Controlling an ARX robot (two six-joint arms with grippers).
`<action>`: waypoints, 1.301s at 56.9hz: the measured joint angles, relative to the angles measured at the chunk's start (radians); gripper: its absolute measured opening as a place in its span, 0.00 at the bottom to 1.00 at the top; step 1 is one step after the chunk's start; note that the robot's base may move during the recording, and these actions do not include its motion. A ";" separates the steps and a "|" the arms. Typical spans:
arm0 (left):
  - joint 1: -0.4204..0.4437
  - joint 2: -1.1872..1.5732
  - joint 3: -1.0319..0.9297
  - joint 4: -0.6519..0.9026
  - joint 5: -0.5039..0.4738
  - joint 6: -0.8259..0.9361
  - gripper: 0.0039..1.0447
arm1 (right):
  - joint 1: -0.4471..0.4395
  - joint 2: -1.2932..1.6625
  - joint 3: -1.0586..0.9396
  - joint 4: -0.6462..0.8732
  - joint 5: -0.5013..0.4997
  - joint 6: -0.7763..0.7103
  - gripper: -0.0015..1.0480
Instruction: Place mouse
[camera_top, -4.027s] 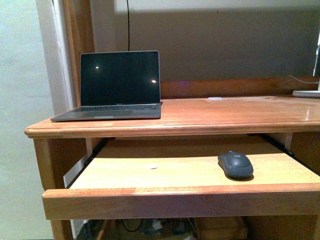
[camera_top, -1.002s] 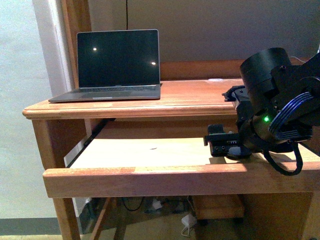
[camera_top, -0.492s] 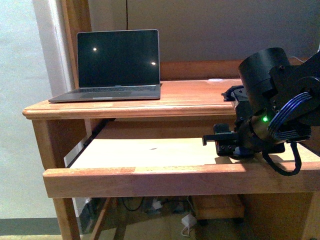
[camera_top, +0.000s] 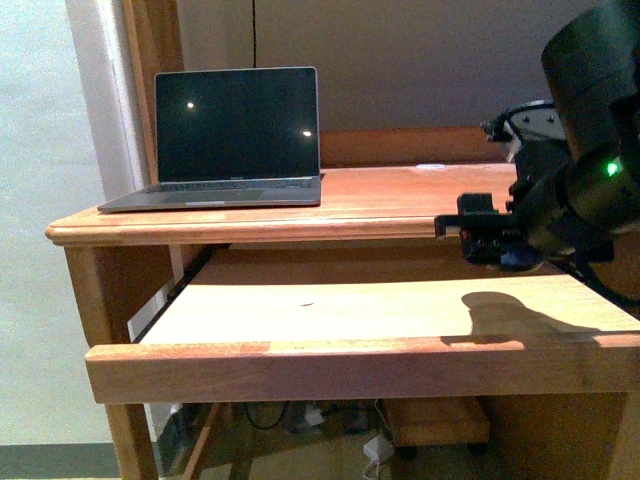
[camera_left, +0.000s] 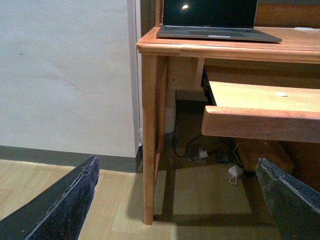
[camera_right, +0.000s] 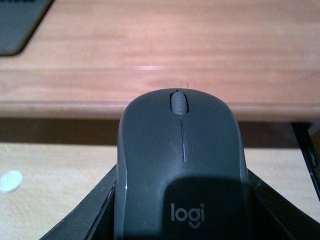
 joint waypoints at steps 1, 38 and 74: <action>0.000 0.000 0.000 0.000 0.000 0.000 0.93 | 0.005 0.012 0.029 -0.013 0.008 0.000 0.52; 0.000 0.000 0.000 0.000 0.000 0.000 0.93 | 0.081 0.505 0.806 -0.361 0.190 -0.002 0.52; 0.000 0.000 0.000 0.000 0.000 0.000 0.93 | 0.178 0.888 1.440 -0.611 0.301 -0.008 0.52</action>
